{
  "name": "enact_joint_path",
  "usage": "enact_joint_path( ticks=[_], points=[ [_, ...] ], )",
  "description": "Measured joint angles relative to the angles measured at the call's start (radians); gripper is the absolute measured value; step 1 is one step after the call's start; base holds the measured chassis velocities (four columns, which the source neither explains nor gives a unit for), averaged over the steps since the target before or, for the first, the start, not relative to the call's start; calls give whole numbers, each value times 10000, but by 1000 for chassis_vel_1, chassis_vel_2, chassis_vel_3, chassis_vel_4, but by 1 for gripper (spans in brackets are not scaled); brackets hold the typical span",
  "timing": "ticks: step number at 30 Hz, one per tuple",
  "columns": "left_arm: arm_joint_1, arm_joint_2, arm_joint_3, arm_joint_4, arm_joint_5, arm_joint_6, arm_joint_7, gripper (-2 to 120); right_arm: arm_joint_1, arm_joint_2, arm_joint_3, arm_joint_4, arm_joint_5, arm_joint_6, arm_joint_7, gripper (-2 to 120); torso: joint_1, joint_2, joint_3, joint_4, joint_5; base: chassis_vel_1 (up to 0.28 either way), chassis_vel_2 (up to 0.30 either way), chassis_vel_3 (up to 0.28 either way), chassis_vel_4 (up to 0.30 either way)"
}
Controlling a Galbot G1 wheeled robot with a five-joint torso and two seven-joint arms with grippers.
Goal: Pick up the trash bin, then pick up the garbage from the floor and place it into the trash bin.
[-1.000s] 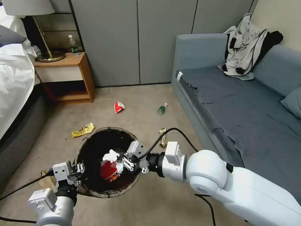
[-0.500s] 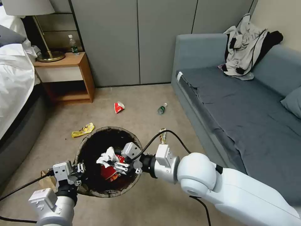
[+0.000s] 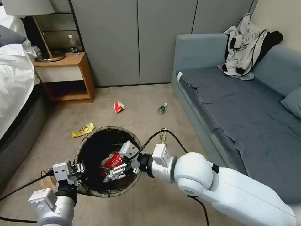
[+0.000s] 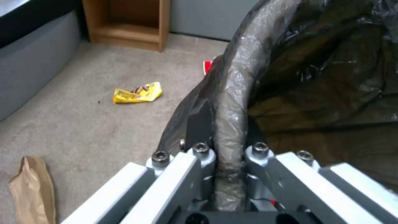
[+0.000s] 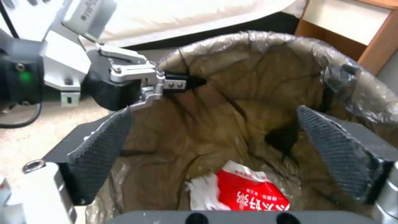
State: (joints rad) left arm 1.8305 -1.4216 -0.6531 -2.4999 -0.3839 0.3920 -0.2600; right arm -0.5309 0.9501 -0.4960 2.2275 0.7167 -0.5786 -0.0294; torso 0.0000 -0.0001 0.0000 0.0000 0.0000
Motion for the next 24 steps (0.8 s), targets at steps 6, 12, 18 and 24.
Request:
enact_joint_path(
  ticks=[6, 12, 18, 24],
  points=[
    [7, -1, 4, 0, 0, -5, -1, 3, 147, -34, 24, 58, 71, -4, 18, 100, 0, 0, 0, 0, 0, 0, 0, 0, 0],
    [15, -3, 4, 0, 0, -7, 0, 3, 356, -104, 324, 476, 552, -12, 163, 100, 0, 0, 1, 0, 1, 0, 0, 0, 0],
    [6, -24, 14, 0, 0, -8, 0, 3, 698, -409, 966, 1236, 1958, -126, 465, 100, 0, 0, 0, 0, 1, 0, 0, 0, 0],
    [-8, -30, 12, 0, 0, -9, -1, 3, 544, -923, 2032, 1471, 2455, -108, 484, 100, 0, 0, 0, 0, 1, 0, 0, 0, 0]
  ],
)
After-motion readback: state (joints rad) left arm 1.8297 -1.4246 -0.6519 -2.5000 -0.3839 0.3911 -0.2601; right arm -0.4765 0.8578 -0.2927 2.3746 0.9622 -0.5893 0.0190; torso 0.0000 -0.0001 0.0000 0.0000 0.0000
